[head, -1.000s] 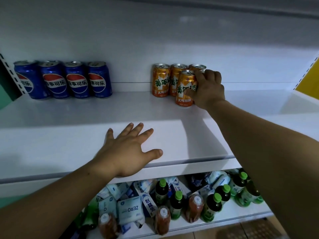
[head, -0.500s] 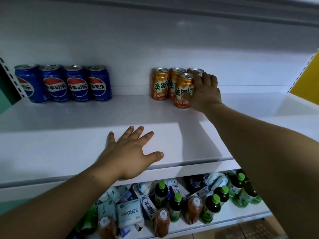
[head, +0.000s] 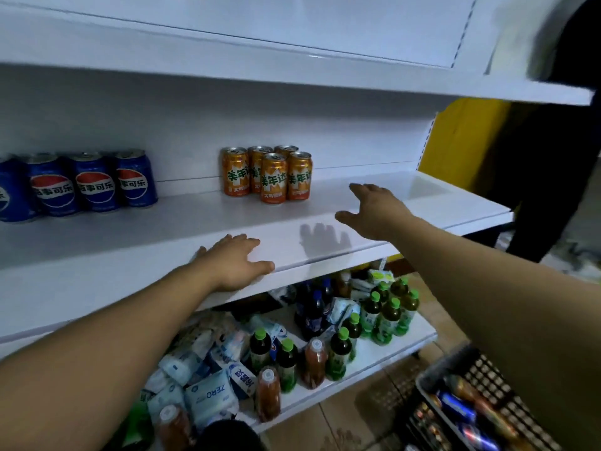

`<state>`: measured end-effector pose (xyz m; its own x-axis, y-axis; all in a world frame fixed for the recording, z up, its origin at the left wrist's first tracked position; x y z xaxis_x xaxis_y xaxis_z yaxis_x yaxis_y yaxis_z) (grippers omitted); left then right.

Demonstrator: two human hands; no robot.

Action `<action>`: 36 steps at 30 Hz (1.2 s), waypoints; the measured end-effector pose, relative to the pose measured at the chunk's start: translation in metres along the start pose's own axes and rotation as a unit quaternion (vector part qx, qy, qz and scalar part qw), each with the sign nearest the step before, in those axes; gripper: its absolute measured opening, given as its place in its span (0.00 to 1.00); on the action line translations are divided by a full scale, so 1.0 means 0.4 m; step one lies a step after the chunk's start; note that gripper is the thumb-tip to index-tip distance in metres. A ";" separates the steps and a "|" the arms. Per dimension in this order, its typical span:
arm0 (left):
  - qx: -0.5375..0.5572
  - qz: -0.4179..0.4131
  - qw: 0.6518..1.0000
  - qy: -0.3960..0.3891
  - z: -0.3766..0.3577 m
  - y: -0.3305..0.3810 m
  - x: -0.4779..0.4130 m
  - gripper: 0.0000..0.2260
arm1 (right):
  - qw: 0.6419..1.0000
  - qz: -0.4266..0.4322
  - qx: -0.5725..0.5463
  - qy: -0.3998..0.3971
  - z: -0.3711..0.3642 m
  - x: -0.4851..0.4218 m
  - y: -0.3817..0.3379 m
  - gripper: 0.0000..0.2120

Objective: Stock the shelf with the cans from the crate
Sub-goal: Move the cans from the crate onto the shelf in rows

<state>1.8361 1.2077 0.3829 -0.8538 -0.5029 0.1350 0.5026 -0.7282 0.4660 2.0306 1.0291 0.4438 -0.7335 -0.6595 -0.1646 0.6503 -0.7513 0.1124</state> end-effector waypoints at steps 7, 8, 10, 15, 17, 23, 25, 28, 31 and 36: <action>0.015 -0.185 0.981 -0.063 -0.118 0.339 0.094 0.32 | 0.993 -0.104 0.017 -0.058 0.030 0.248 0.217 0.37; 0.009 -0.209 0.975 -0.075 -0.141 0.384 0.112 0.32 | 0.990 -0.126 0.024 -0.061 0.032 0.282 0.247 0.36; -0.014 -0.245 0.965 -0.095 -0.192 0.458 0.138 0.32 | 0.983 -0.171 0.034 -0.061 0.029 0.342 0.304 0.35; -0.048 -0.295 0.943 -0.146 -0.339 0.597 0.177 0.33 | 0.969 -0.235 0.012 -0.080 0.004 0.507 0.443 0.30; -0.060 -0.315 0.930 -0.181 -0.403 0.644 0.188 0.32 | 0.961 -0.253 0.004 -0.110 -0.022 0.571 0.502 0.31; -0.072 -0.332 0.903 -0.262 -0.588 0.759 0.183 0.31 | 0.929 -0.318 -0.018 -0.186 -0.161 0.722 0.674 0.33; -0.078 -0.331 0.897 -0.284 -0.654 0.789 0.165 0.30 | 0.918 -0.339 -0.026 -0.203 -0.219 0.763 0.725 0.34; -0.092 -0.324 0.889 -0.312 -0.777 0.833 0.115 0.32 | 0.896 -0.379 -0.054 -0.225 -0.331 0.811 0.804 0.34; -0.093 -0.305 0.883 -0.345 -0.909 0.859 0.060 0.32 | 0.879 -0.390 -0.072 -0.263 -0.462 0.840 0.875 0.34; -0.118 -0.253 0.874 -0.397 -1.152 0.865 -0.052 0.31 | 0.838 -0.402 -0.130 -0.345 -0.721 0.860 0.974 0.34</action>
<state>2.0903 0.7515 0.1384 -0.7529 0.3243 0.5727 -0.0321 -0.8872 0.4602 2.0886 0.5167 0.1485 -0.8369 0.1320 0.5312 -0.1534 -0.9882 0.0040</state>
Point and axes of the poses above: each hand's wrist, its own x-axis away from the middle knuckle, its own z-axis out of the back of the hand, y = z × x, the point moved 2 cm from there along -x, towards the middle knuckle, and after that the axes turned 13 degrees about x, right-handed, at the moved point
